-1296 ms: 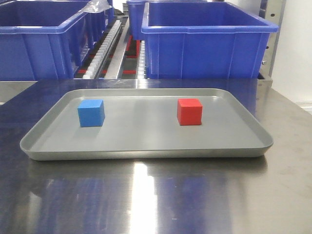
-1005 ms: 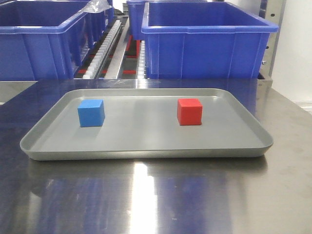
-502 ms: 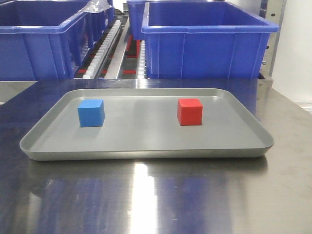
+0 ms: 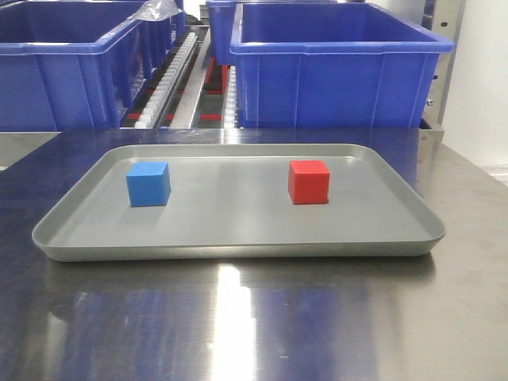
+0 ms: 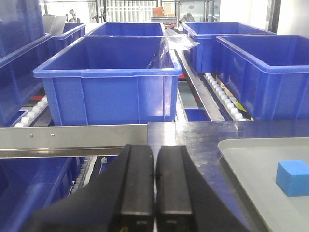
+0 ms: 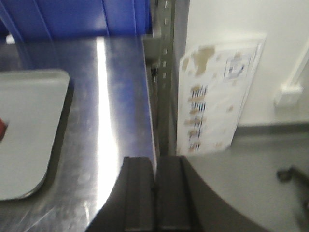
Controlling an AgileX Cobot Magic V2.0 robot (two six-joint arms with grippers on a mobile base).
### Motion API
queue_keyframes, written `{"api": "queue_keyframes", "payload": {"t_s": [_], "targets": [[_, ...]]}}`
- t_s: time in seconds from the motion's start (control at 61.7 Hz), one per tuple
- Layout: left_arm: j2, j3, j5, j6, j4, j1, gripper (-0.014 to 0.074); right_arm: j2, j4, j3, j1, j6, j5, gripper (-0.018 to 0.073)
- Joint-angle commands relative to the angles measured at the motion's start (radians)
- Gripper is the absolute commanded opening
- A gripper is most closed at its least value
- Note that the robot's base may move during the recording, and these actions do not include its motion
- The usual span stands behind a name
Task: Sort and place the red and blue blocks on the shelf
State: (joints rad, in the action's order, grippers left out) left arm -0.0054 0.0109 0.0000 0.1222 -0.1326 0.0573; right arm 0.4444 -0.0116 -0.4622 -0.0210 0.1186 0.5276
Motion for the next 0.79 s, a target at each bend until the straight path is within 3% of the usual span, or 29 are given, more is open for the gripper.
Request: {"api": "queue_keyframes", "payload": {"t_s": [0.0, 0.113, 0.194, 0.437, 0.599, 0.664, 0.778], "targets": [[-0.020, 0.024, -0.082, -0.009, -0.002, 0.000, 0.0125, 0.098, -0.069, -0.087, -0.001, -0.002, -0.004, 0.0055], [-0.020, 0.024, -0.082, -0.009, -0.002, 0.000, 0.0125, 0.223, -0.197, -0.160, 0.012, -0.002, 0.070, 0.0055], [-0.020, 0.024, -0.082, -0.009, -0.002, 0.000, 0.0125, 0.321, -0.234, -0.224, 0.050, -0.002, 0.152, 0.0055], [-0.020, 0.024, -0.082, -0.009, -0.002, 0.000, 0.0125, 0.592, -0.164, -0.423, 0.194, 0.009, 0.331, 0.0056], [-0.020, 0.024, -0.082, -0.009, -0.002, 0.000, 0.0125, 0.784, -0.041, -0.565, 0.291, 0.150, 0.390, 0.0065], [-0.020, 0.024, -0.082, -0.009, -0.002, 0.000, 0.0125, 0.856, -0.006, -0.632, 0.326, 0.197, 0.419, 0.0110], [-0.020, 0.024, -0.082, -0.009, -0.002, 0.000, 0.0125, 0.981, 0.012, -0.736, 0.385, 0.222, 0.467, 0.0305]]}}
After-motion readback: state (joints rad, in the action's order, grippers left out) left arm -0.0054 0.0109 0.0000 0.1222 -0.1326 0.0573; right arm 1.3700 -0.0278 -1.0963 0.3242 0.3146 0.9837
